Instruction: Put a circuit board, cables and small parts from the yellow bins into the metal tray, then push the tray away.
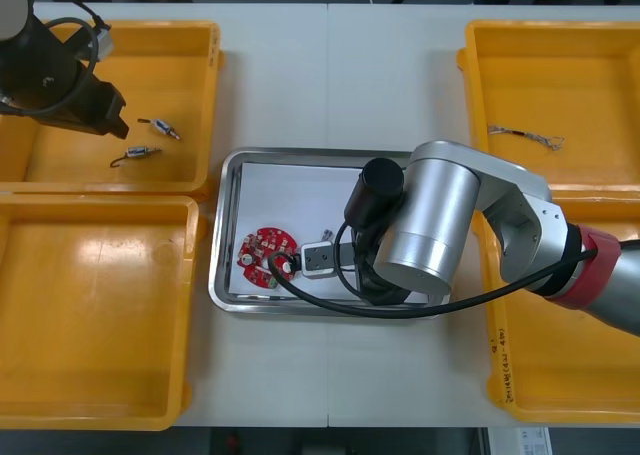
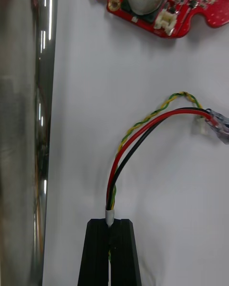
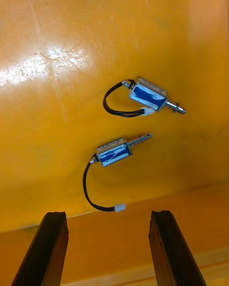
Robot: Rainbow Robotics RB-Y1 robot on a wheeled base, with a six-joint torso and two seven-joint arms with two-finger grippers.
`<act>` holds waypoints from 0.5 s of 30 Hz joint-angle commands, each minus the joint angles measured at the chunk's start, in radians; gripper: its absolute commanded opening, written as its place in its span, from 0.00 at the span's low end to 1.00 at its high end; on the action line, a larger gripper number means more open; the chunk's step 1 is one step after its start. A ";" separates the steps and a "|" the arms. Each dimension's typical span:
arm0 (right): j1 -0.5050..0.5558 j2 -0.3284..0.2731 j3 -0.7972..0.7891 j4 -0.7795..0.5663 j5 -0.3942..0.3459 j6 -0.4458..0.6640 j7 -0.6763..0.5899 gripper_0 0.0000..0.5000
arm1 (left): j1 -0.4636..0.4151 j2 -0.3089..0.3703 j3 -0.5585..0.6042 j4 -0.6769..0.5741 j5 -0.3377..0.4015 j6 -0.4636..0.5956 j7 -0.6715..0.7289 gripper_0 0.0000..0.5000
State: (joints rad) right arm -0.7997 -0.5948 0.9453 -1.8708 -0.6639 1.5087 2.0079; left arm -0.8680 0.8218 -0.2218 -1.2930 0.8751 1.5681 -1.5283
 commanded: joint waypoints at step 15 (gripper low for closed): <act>0.028 0.018 0.001 -0.007 0.015 -0.025 0.006 0.51 | -0.057 -0.036 -0.113 0.123 -0.018 -0.189 -0.210 1.00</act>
State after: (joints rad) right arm -0.7795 -0.5943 0.9539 -1.8455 -0.6627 1.4884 2.0078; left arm -0.8704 0.8082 -0.3007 -1.1927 0.8571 1.4212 -1.7515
